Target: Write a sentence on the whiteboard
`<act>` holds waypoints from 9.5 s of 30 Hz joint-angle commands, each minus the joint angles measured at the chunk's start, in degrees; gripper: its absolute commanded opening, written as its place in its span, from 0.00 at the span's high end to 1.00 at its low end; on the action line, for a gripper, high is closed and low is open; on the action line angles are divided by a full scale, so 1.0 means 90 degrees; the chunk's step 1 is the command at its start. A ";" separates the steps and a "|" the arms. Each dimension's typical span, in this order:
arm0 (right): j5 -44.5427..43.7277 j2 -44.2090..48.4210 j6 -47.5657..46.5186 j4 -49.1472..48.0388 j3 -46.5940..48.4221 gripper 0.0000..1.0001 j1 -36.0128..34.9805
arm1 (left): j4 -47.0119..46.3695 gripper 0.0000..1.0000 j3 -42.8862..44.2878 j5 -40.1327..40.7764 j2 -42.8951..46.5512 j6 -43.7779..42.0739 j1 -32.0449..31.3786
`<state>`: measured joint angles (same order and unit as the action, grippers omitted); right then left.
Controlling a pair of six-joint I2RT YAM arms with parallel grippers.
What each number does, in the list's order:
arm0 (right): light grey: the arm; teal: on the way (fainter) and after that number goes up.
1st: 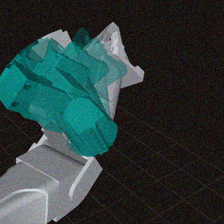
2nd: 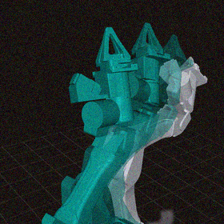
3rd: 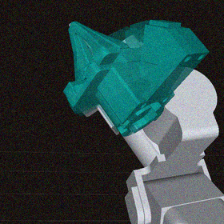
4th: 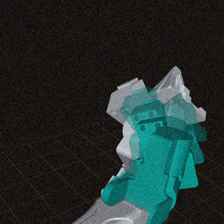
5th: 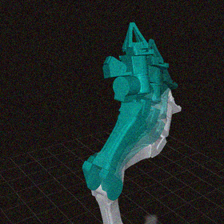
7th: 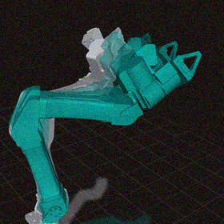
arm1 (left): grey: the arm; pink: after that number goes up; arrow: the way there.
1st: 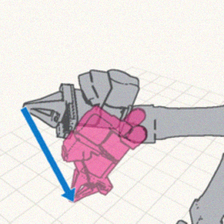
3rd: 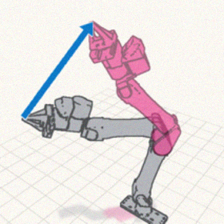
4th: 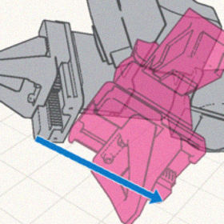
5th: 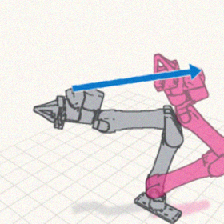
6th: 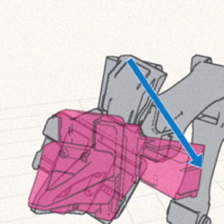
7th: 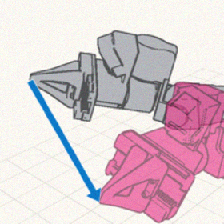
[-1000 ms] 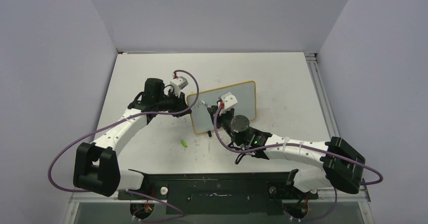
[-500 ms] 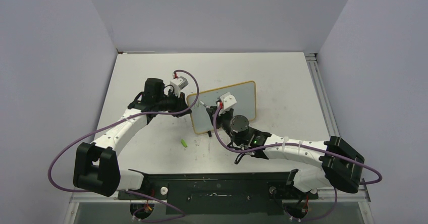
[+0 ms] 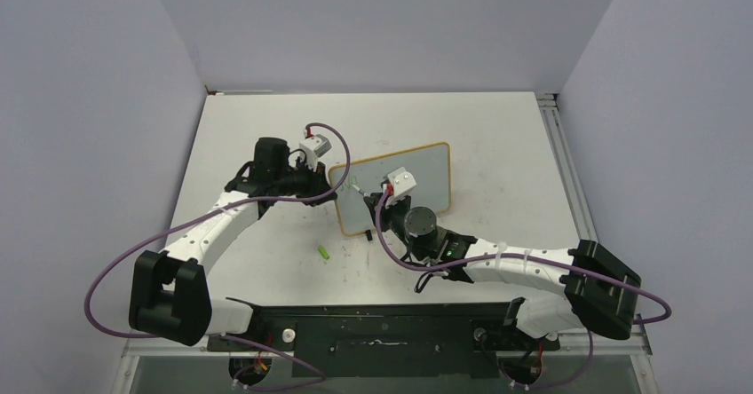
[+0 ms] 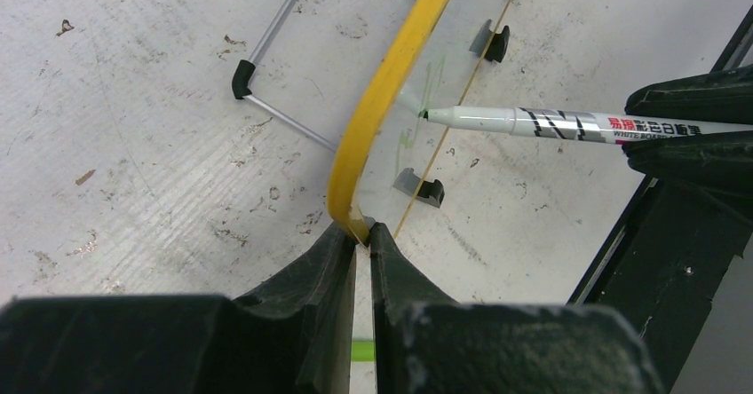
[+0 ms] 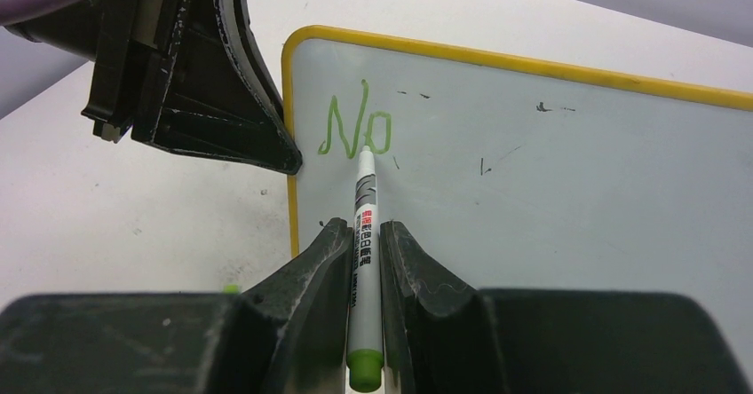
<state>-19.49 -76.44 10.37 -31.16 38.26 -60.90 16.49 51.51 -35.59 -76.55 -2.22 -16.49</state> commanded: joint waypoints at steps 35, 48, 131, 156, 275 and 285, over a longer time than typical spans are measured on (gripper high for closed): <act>-0.0787 0.0311 0.0036 0.0150 -0.0208 0.95 -0.0008 | 0.0128 1.00 0.0246 -0.0120 0.0027 -0.0050 -0.0072; -0.0457 0.0977 0.0024 0.0173 -0.0226 0.95 -0.0024 | 0.0131 1.00 0.0253 -0.0129 0.0015 -0.0048 -0.0072; -0.0661 0.0424 0.0267 0.0238 -0.0407 0.95 0.0107 | 0.0179 1.00 0.0249 -0.0083 -0.0001 -0.0095 -0.0131; -0.0792 0.0202 -0.0349 -0.0314 0.0199 0.95 0.0201 | 0.0187 1.00 0.0263 -0.0078 -0.0022 -0.0110 -0.0131; -0.0677 0.0386 -0.0108 -0.0016 0.0115 0.95 0.0420 | 0.0235 1.00 0.0289 -0.0010 -0.0008 -0.0140 -0.0179; -0.0647 0.0847 -0.0098 0.0180 0.0095 0.95 0.0282 | 0.0238 1.00 0.0288 0.0043 0.0004 -0.0140 -0.0179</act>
<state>-24.32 -72.42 9.85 -29.06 37.71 -58.43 16.99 51.88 -34.04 -76.64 -2.76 -17.23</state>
